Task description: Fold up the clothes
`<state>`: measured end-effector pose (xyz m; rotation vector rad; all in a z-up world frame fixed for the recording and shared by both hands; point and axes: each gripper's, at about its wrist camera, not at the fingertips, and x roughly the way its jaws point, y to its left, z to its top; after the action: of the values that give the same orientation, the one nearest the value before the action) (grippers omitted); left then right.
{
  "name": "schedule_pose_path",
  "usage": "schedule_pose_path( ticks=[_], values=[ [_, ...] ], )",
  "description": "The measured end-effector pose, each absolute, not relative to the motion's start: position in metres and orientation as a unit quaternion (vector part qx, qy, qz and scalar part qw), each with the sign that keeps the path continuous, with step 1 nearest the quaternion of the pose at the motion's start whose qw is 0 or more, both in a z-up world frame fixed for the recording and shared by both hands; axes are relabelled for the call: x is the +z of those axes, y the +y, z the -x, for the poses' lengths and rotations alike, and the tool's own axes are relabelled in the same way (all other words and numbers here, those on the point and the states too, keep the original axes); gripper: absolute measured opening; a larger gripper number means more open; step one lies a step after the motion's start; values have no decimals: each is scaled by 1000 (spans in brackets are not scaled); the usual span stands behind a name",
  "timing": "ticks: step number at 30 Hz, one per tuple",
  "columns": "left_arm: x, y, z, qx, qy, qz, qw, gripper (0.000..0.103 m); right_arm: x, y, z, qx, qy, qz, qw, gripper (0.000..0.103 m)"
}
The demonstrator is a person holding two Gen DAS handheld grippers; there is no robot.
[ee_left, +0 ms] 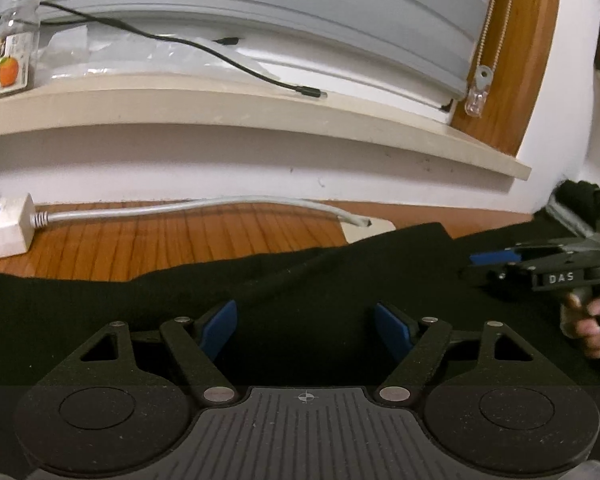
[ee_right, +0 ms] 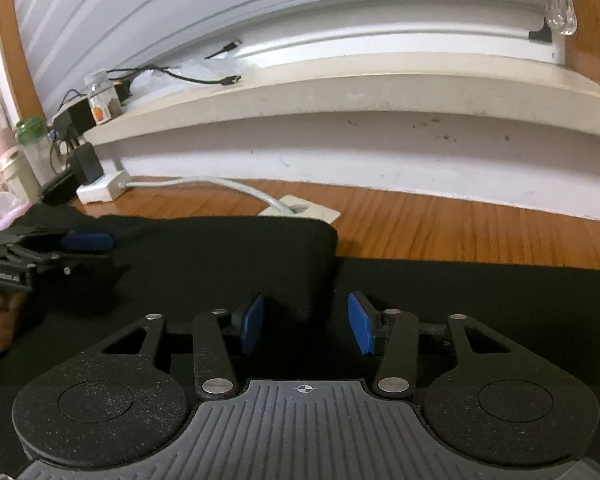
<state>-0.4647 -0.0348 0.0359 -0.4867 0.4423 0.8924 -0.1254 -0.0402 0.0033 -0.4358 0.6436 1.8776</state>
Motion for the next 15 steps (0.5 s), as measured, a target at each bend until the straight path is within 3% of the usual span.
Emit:
schedule_pose_path(
  ticks=[2,4,15],
  values=[
    [36,-36,464,425,213,228,850,79,3,-38,127,790,272,179,519,22],
    [36,-37,463,426,213,226,849,79,5,-39,131,795,264,176,517,11],
    [39,-38,475,439,181,243,846,79,60,-109,170,865,155,132,459,6]
  ],
)
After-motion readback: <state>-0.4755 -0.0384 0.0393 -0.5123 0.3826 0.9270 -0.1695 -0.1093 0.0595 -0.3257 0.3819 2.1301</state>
